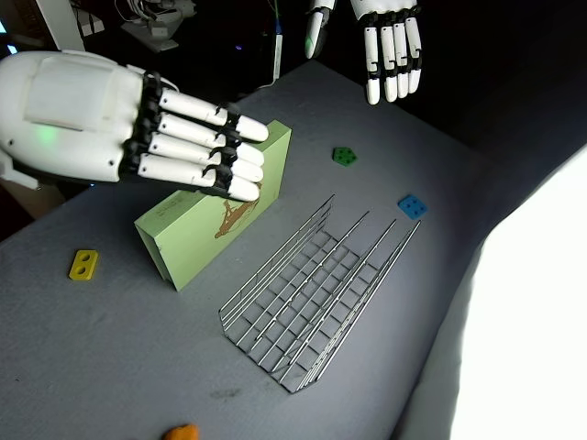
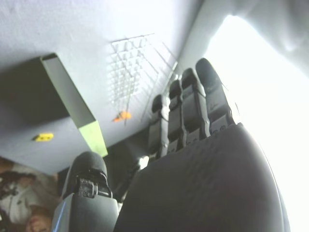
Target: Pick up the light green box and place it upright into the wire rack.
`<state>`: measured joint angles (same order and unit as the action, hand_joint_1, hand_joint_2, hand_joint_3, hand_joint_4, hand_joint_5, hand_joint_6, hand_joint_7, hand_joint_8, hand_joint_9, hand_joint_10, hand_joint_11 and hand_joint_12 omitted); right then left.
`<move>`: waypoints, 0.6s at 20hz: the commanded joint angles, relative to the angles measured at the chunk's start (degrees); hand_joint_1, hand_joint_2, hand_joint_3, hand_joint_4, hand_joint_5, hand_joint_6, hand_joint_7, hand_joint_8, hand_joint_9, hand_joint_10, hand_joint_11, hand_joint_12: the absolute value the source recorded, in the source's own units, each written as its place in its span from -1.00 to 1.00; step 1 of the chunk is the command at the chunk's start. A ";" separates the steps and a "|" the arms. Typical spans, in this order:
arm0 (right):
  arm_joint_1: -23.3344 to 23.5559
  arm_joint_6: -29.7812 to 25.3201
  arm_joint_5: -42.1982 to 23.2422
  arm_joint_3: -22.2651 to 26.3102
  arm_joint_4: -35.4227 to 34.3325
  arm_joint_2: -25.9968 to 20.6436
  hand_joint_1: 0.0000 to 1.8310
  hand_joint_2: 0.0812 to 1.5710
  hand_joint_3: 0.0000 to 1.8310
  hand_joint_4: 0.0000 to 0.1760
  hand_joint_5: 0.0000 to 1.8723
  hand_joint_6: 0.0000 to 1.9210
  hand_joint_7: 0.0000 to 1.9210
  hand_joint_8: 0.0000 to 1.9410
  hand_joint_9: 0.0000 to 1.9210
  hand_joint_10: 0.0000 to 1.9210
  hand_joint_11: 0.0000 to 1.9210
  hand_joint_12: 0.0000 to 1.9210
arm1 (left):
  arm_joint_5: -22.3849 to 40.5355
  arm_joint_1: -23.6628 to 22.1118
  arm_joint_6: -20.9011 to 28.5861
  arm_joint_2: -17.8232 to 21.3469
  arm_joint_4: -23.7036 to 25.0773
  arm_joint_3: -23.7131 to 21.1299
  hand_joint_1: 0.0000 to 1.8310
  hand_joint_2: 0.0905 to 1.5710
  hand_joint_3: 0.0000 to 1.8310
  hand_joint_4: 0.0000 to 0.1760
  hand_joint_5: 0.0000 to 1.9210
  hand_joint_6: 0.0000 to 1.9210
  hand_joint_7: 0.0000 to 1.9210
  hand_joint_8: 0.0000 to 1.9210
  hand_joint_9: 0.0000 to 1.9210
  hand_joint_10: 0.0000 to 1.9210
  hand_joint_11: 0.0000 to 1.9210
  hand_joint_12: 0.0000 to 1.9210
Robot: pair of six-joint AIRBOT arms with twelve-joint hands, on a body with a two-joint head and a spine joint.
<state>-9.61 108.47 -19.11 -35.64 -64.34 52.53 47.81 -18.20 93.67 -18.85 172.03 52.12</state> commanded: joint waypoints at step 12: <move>-2.65 16.67 -4.61 -3.31 -19.81 6.91 0.44 0.36 -1.00 -1.00 -1.00 -1.00 -1.00 -1.00 -1.00 -1.00 -1.00 -1.00 | -4.97 -0.04 1.63 -0.34 0.55 -1.27 -0.92 0.48 -1.00 -0.55 -0.86 -1.00 -0.82 -1.00 -0.80 -0.99 -1.00 -0.38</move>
<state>-12.91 125.34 -22.72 -39.03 -86.15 59.66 48.27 -17.56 95.04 -19.11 172.03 51.22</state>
